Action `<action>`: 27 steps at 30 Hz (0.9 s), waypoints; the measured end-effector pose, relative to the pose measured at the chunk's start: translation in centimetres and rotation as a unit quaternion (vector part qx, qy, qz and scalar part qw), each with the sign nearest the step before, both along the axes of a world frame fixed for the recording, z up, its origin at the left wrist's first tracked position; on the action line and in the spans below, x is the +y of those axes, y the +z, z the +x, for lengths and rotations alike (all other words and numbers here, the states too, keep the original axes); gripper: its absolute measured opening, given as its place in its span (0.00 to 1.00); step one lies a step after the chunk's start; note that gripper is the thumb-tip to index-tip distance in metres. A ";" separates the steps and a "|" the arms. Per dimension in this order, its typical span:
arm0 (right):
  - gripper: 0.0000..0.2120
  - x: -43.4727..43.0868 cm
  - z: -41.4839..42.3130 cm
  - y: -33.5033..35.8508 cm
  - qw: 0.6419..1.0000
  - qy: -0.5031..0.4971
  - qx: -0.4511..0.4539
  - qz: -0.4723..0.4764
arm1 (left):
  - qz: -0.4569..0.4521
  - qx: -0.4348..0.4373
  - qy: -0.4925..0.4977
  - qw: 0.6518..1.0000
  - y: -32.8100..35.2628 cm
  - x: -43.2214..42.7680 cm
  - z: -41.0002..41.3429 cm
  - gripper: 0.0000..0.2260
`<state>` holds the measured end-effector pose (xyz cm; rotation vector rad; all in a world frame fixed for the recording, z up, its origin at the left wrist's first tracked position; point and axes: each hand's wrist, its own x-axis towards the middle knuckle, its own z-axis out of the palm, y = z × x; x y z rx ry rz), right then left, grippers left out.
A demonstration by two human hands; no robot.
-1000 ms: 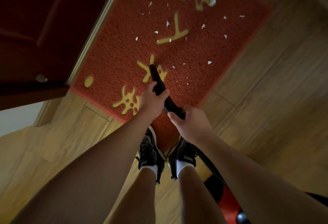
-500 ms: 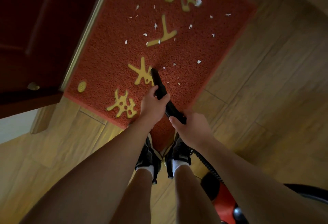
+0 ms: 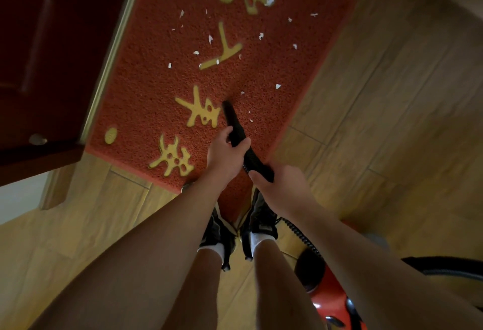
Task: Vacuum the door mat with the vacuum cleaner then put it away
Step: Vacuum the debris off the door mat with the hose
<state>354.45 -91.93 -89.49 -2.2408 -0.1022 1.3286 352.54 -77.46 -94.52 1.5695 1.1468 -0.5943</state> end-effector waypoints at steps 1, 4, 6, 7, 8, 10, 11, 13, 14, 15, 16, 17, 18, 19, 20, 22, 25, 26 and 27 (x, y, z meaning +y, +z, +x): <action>0.15 -0.2 -0.1 0.0 1.000 -0.002 0.002 -0.002 | 0.001 0.001 -0.004 1.000 0.0 -0.2 -0.1 0.29; 0.14 -0.7 -0.6 0.2 1.000 -0.012 0.010 0.002 | -0.003 0.007 -0.012 1.000 -0.1 -0.6 -0.5 0.30; 0.15 -0.9 -1.0 0.4 1.000 -0.009 0.009 -0.004 | -0.005 0.014 -0.016 1.000 0.1 -0.8 -0.9 0.29; 0.16 -1.1 -1.2 0.5 1.000 -0.004 0.007 -0.008 | -0.006 0.016 -0.017 1.000 0.1 -1.0 -1.1 0.29; 0.16 -1.2 -1.4 0.6 1.000 -0.001 0.006 -0.013 | -0.008 0.017 -0.017 1.000 0.2 -1.1 -1.4 0.29; 0.16 -1.4 -1.8 0.8 1.000 0.002 0.004 -0.025 | -0.010 0.016 -0.018 1.000 0.3 -1.4 -1.9 0.29; 0.16 -1.6 -2.0 0.9 1.000 0.003 0.004 -0.029 | -0.011 0.017 -0.016 1.000 0.4 -1.5 -2.2 0.29; 0.16 -1.8 -2.4 1.1 0.999 0.007 0.000 -0.032 | -0.013 0.018 -0.011 1.000 0.4 -1.7 -2.6 0.29; 0.16 -1.9 -2.6 1.1 0.999 0.009 -0.002 -0.032 | -0.012 0.018 -0.011 1.000 0.4 -1.9 -2.8 0.29; 0.16 -2.0 -2.8 1.2 0.999 0.012 -0.004 -0.033 | -0.010 0.018 -0.011 1.000 0.5 -2.0 -3.0 0.29; 0.16 -2.1 -3.0 1.2 0.999 0.013 -0.005 -0.034 | -0.010 0.017 -0.011 1.000 0.5 -2.1 -3.1 0.29; 0.16 -2.2 -3.1 1.3 0.999 0.012 -0.004 -0.034 | -0.010 0.017 -0.012 1.000 0.5 -2.2 -3.3 0.29; 0.16 -2.4 -3.3 1.3 0.999 0.009 -0.003 -0.034 | -0.011 0.018 -0.013 1.000 0.4 -2.4 -3.4 0.29; 0.16 -2.5 -3.4 1.3 0.999 0.006 -0.002 -0.033 | -0.011 0.019 -0.014 1.000 0.4 -2.5 -3.5 0.29; 0.16 -2.7 -3.5 1.3 0.999 0.003 -0.002 -0.033 | -0.009 0.019 -0.016 1.000 0.3 -2.6 -3.6 0.28; 0.17 -3.0 -3.7 1.2 0.999 -0.003 -0.003 -0.034 | -0.004 0.020 -0.022 1.000 0.2 -3.0 -3.7 0.29; 0.17 -3.6 -3.8 1.2 0.999 -0.013 0.000 -0.032 | -0.003 0.023 -0.030 0.999 0.2 -3.6 -3.6 0.29; 0.17 -3.8 -3.8 1.3 0.999 -0.017 0.001 -0.031 | -0.004 0.024 -0.034 0.999 0.1 -3.9 -3.5 0.29; 0.17 -4.1 -3.8 1.3 0.999 -0.020 0.003 -0.029 | -0.005 0.023 -0.039 0.999 0.2 -4.2 -3.5 0.29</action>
